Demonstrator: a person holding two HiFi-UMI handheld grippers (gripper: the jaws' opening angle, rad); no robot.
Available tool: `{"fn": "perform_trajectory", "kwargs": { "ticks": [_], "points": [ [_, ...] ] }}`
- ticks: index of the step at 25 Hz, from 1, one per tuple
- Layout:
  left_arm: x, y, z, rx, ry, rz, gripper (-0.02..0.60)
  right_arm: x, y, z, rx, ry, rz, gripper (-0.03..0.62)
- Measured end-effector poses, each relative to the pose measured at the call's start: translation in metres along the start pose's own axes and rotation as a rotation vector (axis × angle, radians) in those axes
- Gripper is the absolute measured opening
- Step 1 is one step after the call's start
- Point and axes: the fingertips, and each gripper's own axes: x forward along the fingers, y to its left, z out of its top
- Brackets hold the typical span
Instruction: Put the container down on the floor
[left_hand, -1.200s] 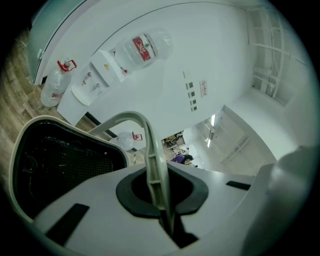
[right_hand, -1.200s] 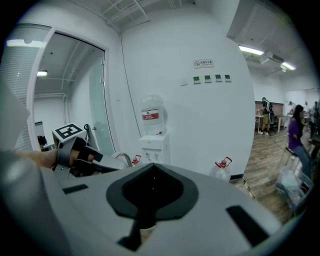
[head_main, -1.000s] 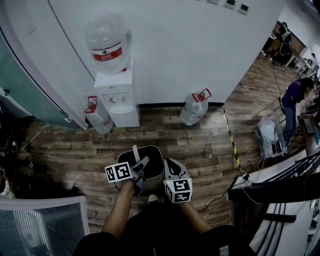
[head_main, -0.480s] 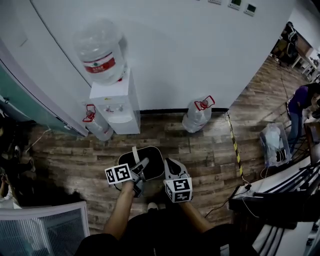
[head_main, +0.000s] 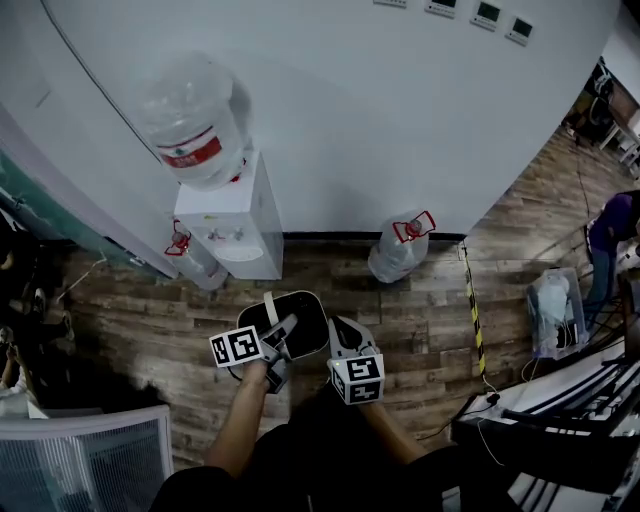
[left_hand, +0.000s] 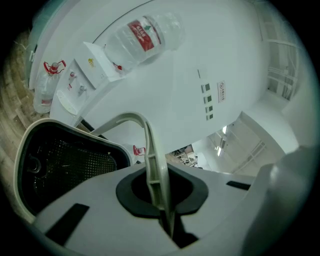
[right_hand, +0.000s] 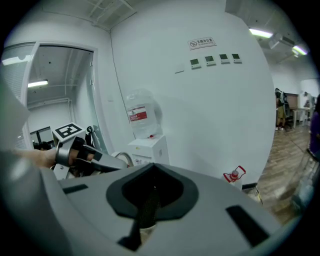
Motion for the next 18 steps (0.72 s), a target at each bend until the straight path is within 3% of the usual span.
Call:
{"fn": "perform_trajectory", "kwargs": {
  "ticks": [10, 18],
  "points": [
    [0.039, 0.000, 0.023, 0.002, -0.018, 0.015, 0.015, 0.021, -0.045, 0.003, -0.009, 0.029, 0.016, 0.011],
    [0.062, 0.006, 0.046, 0.007, -0.009, 0.018, 0.015, 0.046, -0.051, 0.006, -0.012, 0.046, 0.034, 0.012]
  ]
}}
